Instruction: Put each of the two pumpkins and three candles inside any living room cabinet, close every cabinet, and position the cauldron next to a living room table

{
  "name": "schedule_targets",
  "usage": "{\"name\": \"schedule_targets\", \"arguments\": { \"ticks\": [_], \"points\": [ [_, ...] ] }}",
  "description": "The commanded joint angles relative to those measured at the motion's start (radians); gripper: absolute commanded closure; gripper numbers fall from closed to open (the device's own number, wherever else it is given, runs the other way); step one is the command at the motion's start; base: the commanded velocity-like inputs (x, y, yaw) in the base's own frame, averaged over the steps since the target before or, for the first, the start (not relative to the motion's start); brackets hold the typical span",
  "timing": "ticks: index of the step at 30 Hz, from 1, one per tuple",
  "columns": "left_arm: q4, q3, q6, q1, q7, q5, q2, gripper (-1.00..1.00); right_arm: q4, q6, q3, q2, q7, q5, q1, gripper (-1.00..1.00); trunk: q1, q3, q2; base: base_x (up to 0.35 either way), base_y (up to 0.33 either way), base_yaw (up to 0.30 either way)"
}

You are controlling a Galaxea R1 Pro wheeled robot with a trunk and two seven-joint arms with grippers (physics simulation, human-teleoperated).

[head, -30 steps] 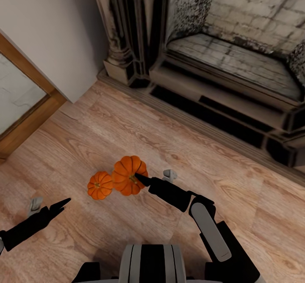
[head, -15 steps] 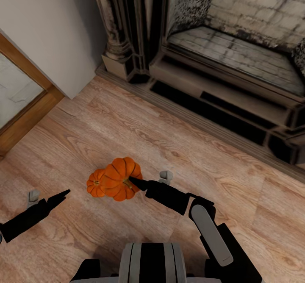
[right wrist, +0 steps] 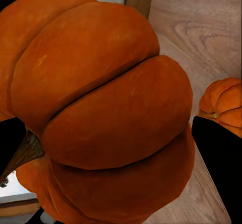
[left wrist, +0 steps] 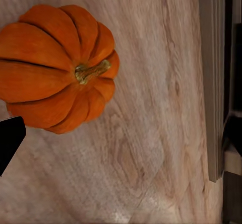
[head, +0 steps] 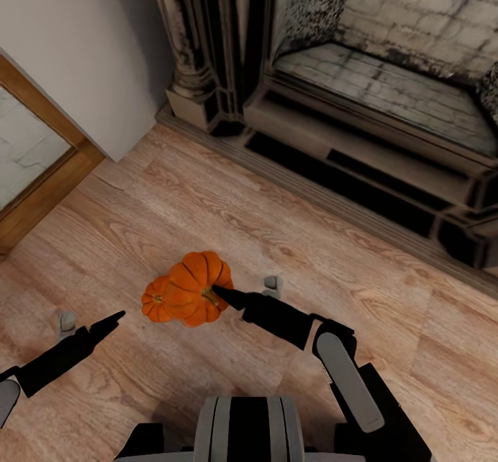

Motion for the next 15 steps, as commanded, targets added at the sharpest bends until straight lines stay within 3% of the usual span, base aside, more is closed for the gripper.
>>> {"name": "schedule_targets", "arguments": {
  "ticks": [1, 15],
  "points": [
    [0.000, 0.000, 0.006, 0.000, -0.001, 0.004, -0.004, -1.00, 0.000, 0.004, -0.004, -0.005, 0.008, -0.003, 0.000, 1.00, 0.000, 0.000, 0.000, 0.007, 0.000, 0.000],
    [0.003, 0.026, 0.006, 0.000, 0.031, 0.006, -0.010, -1.00, 0.000, -0.001, -0.009, -0.015, 0.014, 0.000, 0.000, 1.00, 0.000, 0.000, 0.000, 0.019, -0.020, 0.000]
  ]
}}
